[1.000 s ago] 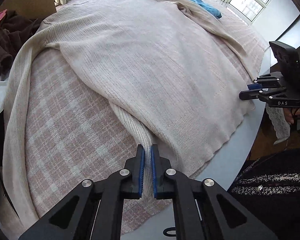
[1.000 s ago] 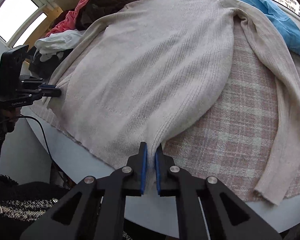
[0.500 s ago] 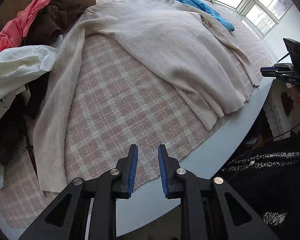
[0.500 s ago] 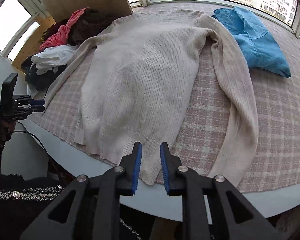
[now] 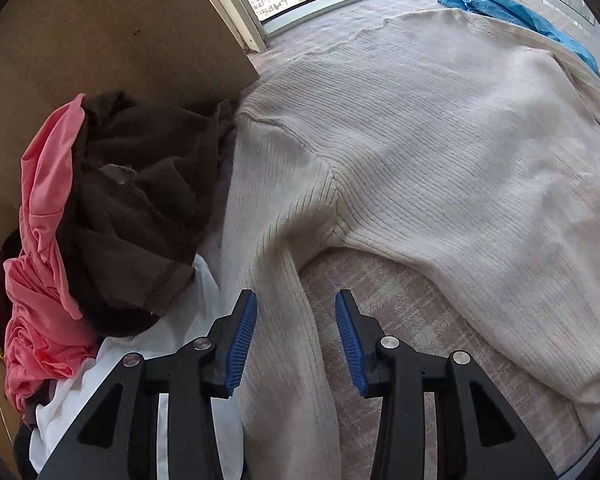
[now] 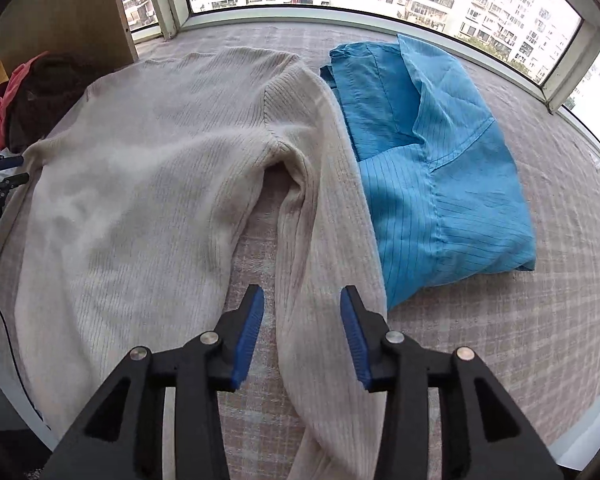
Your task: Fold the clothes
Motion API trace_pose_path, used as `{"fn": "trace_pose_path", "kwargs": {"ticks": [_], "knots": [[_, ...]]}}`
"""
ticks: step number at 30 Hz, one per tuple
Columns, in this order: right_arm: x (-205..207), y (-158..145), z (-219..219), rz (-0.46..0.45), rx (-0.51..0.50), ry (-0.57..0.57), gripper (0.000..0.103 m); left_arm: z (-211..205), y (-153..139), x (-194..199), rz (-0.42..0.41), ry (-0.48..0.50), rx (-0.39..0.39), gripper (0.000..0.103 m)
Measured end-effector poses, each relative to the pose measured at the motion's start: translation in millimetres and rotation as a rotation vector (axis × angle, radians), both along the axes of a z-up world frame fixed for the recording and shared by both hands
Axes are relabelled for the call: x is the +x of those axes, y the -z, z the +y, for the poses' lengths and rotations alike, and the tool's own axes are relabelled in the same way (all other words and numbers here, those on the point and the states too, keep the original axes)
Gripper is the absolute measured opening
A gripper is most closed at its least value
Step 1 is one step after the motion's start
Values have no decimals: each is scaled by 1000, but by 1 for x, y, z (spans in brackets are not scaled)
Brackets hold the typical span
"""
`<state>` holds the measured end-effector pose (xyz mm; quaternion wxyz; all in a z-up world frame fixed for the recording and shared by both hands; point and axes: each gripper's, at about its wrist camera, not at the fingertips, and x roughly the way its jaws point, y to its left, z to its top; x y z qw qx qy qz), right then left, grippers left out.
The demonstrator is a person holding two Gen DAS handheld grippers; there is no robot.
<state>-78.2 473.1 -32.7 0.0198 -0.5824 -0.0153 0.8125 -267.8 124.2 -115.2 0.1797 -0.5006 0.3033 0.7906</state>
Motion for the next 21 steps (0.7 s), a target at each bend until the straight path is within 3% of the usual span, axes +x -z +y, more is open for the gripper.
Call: {"fn": "trace_pose_path", "kwargs": {"ticks": [2,4,5,8,14,16,17,19,21], "knots": [[-12,14,-1,-37,59,-12,41,3,10,-8,-25,10,-19,38],[-20,27,0,-73,80,-21,41,5,18,-12,-50,19,-33,11],[-22,30,2,-81,63,-25,40,4,20,-14,-58,16,-28,10],[-24,21,11,-62,91,-27,6,-9,10,-19,-72,-10,23,8],[-28,-8,37,7,329,66,6,-50,-13,-32,33,-100,-40,7],[-28,-15,34,24,251,80,9,-60,-17,-35,55,-128,-52,13],[-24,-20,28,43,183,73,10,-60,-17,-32,53,-125,-46,22],[-14,-26,10,73,67,28,17,-59,-22,-20,58,-109,-21,25],[-1,-25,-12,80,-5,-37,33,-59,-30,-3,59,-102,25,28]]}}
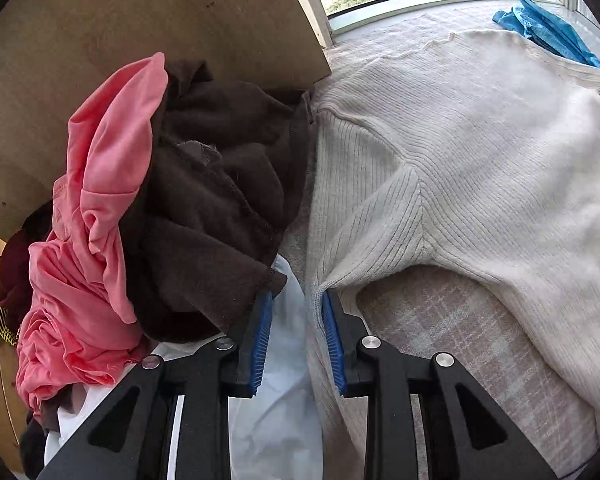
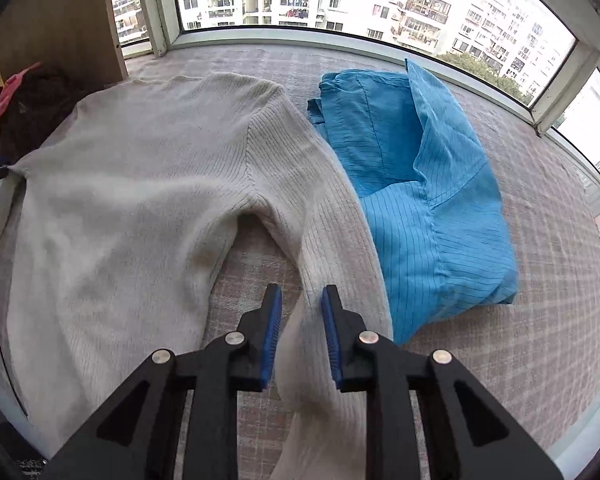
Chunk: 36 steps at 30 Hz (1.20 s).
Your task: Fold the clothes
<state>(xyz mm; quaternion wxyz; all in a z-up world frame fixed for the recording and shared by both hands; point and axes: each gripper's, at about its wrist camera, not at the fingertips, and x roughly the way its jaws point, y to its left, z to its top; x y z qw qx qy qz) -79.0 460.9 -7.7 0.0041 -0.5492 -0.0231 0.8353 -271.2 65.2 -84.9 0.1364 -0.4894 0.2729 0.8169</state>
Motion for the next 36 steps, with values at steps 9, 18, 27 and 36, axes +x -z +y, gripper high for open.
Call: {"fn": "trace_pose_path", "kwargs": {"ticks": [9,18,27,36], "knots": [[70,47,-48,-146,-189,-64,35,35,11,114,-303,133,358,34],[84,60,-83,-133,-340,-108,26,91,22,169,-378,218,491,28],[76,42,-64,-111,-331,-48,9,69,7,181,-330,227,391,4],[88,61,-92,-196,-264,-128,30,81,14,245,-412,339,346,5]]}}
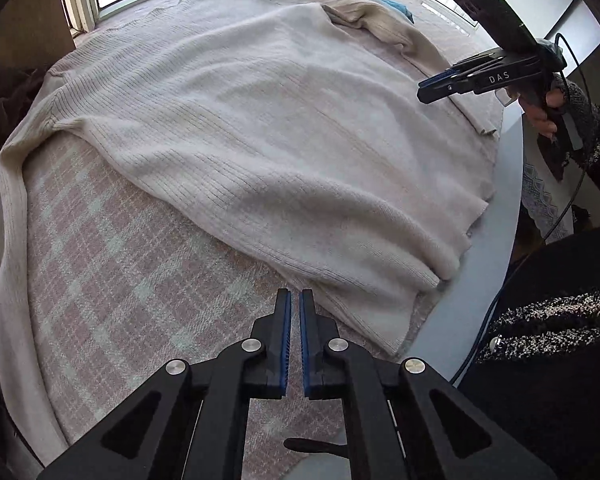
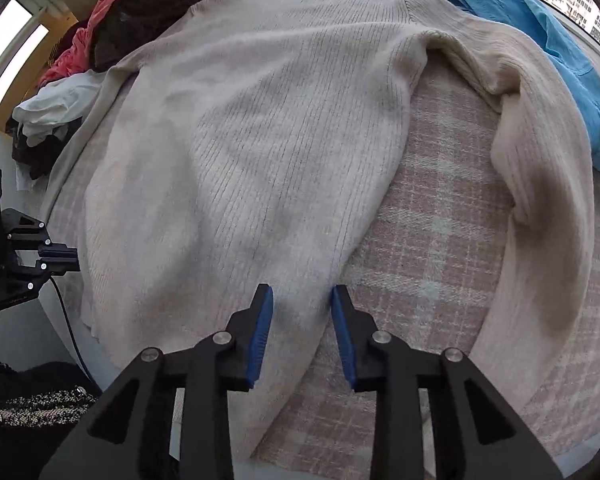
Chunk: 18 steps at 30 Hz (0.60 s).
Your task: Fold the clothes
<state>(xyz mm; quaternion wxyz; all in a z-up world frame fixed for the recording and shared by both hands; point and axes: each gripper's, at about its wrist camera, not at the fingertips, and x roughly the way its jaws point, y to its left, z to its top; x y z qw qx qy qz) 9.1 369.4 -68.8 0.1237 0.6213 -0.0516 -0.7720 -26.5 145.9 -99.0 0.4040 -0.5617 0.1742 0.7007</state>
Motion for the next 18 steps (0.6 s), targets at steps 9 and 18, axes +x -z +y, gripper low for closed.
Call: {"fn": "trace_pose_path", "kwargs": {"ticks": [9,18], "knots": [[1,4,-5,23,-3,-9,26,11,5,1,11,0,-15,2],[0,7,-10,-2,10,12,35,-42,-13,6,-10,-177,7,0]]}}
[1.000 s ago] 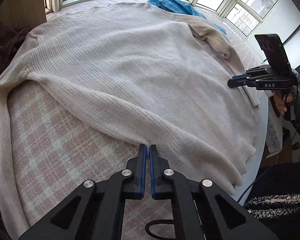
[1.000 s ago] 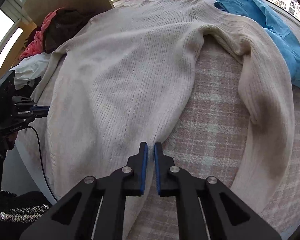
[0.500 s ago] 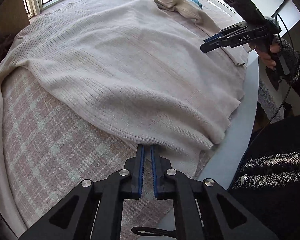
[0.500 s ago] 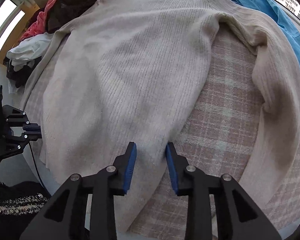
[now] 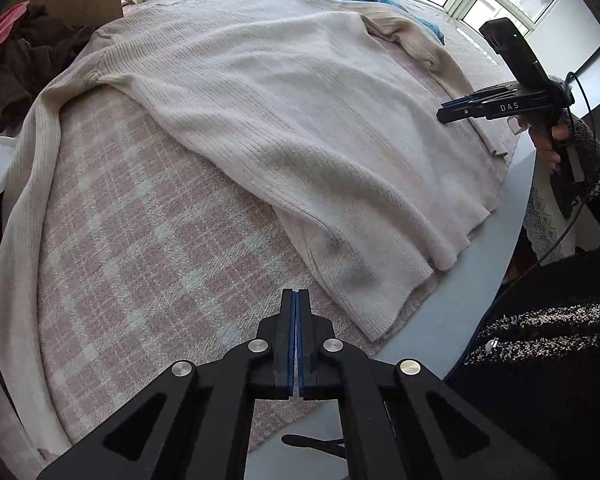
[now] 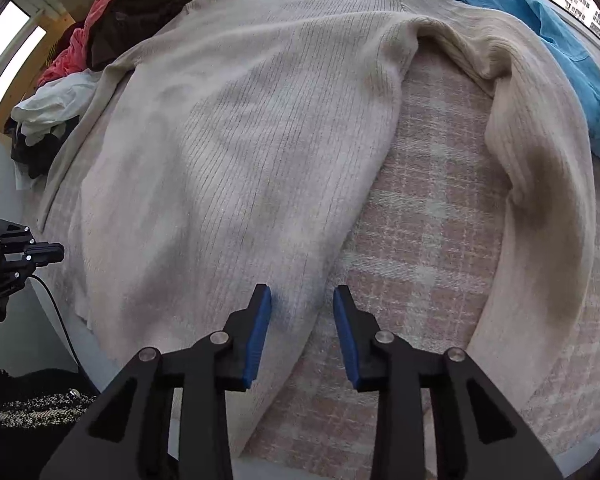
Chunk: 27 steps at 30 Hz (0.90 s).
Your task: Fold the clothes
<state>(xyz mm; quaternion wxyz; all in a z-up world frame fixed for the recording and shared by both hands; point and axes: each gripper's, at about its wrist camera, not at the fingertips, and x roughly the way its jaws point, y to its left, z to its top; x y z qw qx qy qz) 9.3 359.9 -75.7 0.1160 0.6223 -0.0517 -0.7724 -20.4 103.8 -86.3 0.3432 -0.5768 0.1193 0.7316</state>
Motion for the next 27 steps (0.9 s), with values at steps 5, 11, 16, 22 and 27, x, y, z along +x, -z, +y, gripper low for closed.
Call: {"fn": "trace_pose_path", "kwargs": {"ticks": [5,11,16,22,27], "knots": [[-4,2,-16,3,-2,-30,37,15,6,-8,-15,-13,49,25],[-4,-1,-36,52,16,-92,9,31,9,-9,19,51,-12,5],[-3,-36,-40,104,-11,-71,8,-31,-52,-2,26,-86,132,5],[1,-17,-31,11,64,-101,13,-66,-21,16,-115,-205,67,0],[22,-17,-7,-15,-77,8,38,-76,-9,10,-154,-264,97,13]]}}
